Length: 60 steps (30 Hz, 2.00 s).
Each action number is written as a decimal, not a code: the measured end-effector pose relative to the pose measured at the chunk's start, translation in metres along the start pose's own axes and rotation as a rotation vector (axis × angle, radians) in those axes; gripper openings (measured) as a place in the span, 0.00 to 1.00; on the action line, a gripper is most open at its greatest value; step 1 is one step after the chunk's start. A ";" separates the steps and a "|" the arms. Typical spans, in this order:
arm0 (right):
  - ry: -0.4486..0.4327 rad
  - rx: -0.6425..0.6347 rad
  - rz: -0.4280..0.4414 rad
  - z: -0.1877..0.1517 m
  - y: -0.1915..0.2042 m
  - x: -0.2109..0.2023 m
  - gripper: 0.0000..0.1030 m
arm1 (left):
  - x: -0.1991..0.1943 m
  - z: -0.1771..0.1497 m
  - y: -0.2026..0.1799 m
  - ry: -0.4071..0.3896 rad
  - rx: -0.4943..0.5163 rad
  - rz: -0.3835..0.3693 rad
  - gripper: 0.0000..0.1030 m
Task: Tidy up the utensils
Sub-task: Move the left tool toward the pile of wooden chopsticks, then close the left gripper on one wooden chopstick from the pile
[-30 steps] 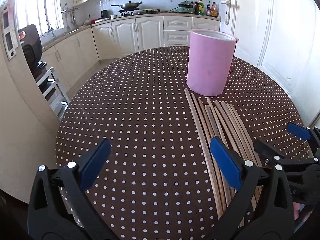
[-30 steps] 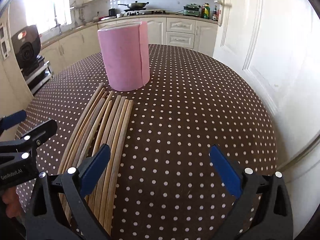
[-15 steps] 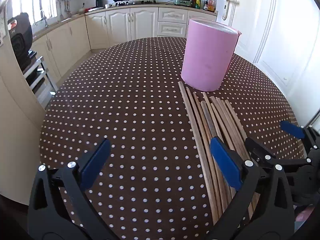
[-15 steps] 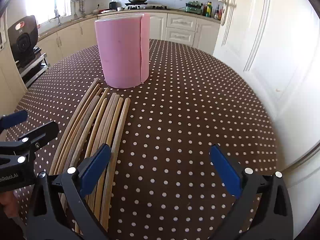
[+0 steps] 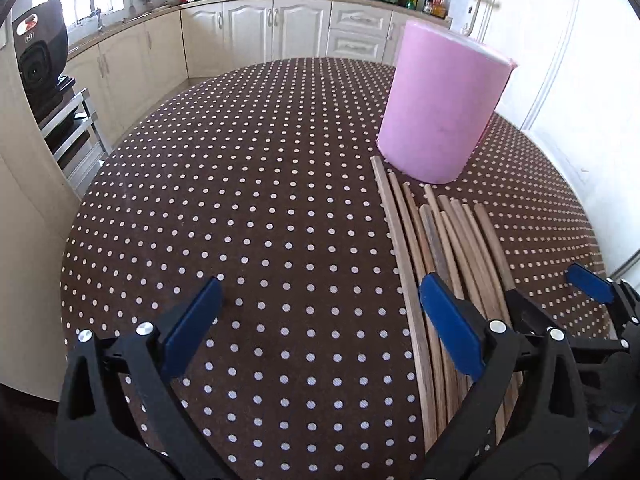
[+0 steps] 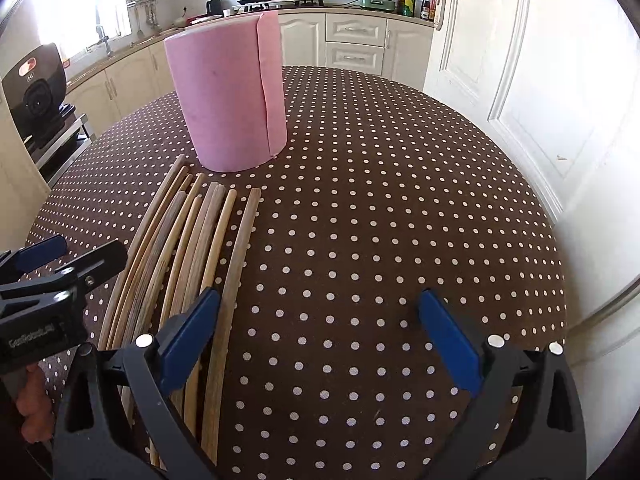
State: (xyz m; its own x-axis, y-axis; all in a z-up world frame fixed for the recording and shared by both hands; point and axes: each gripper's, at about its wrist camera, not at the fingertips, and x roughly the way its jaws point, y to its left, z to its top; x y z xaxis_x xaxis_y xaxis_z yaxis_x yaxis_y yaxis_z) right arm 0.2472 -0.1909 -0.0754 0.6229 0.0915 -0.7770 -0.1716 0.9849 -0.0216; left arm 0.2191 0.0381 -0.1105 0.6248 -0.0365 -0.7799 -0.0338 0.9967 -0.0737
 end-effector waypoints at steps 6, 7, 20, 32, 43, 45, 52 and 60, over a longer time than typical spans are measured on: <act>0.001 0.000 -0.002 0.001 0.002 0.000 0.92 | 0.007 0.006 -0.010 0.024 0.030 0.035 0.90; 0.001 0.000 -0.002 0.001 0.002 0.000 0.92 | 0.008 0.006 -0.012 0.027 0.039 0.051 0.89; -0.025 0.010 -0.003 -0.001 0.000 -0.003 0.80 | -0.008 -0.004 -0.042 0.004 0.216 -0.043 0.21; -0.069 -0.039 0.061 -0.006 0.003 -0.009 0.47 | -0.035 -0.032 -0.017 0.063 0.209 -0.150 0.10; -0.064 -0.105 0.158 -0.017 0.012 -0.018 0.24 | -0.048 -0.039 0.003 0.083 0.161 -0.174 0.11; -0.053 -0.107 0.172 -0.017 0.011 -0.019 0.23 | -0.047 -0.035 0.002 0.080 0.160 -0.162 0.11; -0.016 -0.088 0.146 -0.005 0.012 -0.012 0.22 | -0.027 -0.013 -0.007 0.070 0.152 -0.106 0.11; 0.010 -0.100 0.075 0.007 0.023 -0.001 0.22 | -0.010 0.010 -0.009 0.083 0.118 -0.086 0.11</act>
State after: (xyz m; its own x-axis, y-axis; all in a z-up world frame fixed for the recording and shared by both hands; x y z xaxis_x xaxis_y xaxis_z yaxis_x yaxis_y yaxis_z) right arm 0.2484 -0.1672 -0.0709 0.5978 0.1624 -0.7850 -0.2931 0.9557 -0.0255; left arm 0.2210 0.0301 -0.0959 0.5550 -0.1229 -0.8227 0.1119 0.9911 -0.0726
